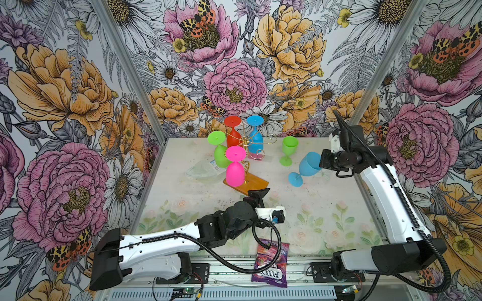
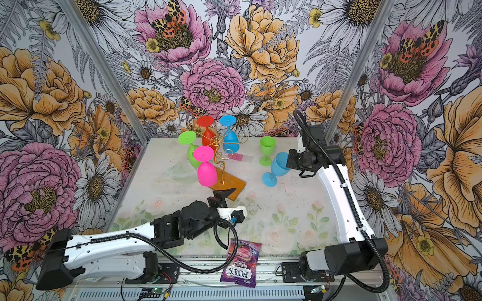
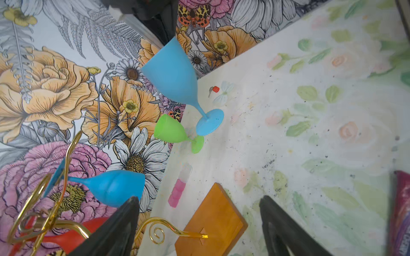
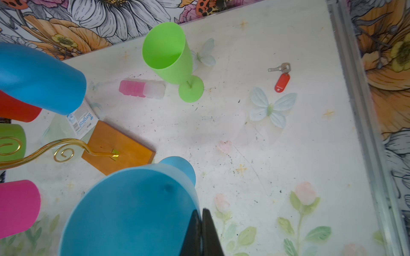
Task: Take the wine glass off the wine glass rack
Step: Place the wine glass at the top-right of the table.
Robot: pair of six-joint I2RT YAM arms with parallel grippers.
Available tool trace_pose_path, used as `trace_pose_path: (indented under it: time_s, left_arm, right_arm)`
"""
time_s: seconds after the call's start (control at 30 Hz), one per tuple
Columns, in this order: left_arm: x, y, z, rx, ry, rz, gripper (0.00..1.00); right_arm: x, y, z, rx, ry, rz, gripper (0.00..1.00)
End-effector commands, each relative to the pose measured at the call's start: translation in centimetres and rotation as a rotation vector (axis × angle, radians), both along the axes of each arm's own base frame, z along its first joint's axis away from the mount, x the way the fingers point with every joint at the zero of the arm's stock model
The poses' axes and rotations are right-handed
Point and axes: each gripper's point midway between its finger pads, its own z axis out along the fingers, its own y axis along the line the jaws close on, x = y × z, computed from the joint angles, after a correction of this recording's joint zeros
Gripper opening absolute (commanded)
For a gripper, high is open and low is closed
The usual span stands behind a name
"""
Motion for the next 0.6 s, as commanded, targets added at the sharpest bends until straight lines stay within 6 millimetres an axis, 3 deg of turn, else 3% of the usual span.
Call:
trace_pose_path:
  time_s: [0.0, 0.33, 0.57]
  left_arm:
    - [0.2, 1.6, 0.0, -0.133, 0.222, 0.087, 0.88]
    - [0.7, 7.3, -0.7, -0.365, 0.513, 0.199, 0.91]
    - [1.9, 10.7, -0.8, -0.476, 0.622, 0.269, 0.91]
  right_arm:
    - [2.7, -2.8, -0.3, -0.128, -0.034, -0.063, 0.00]
    - [9.0, -6.1, -1.8, -0.159, -0.021, -0.130, 0.00]
    - [13.1, -6.9, -2.3, -0.144, -0.037, -0.147, 0.00]
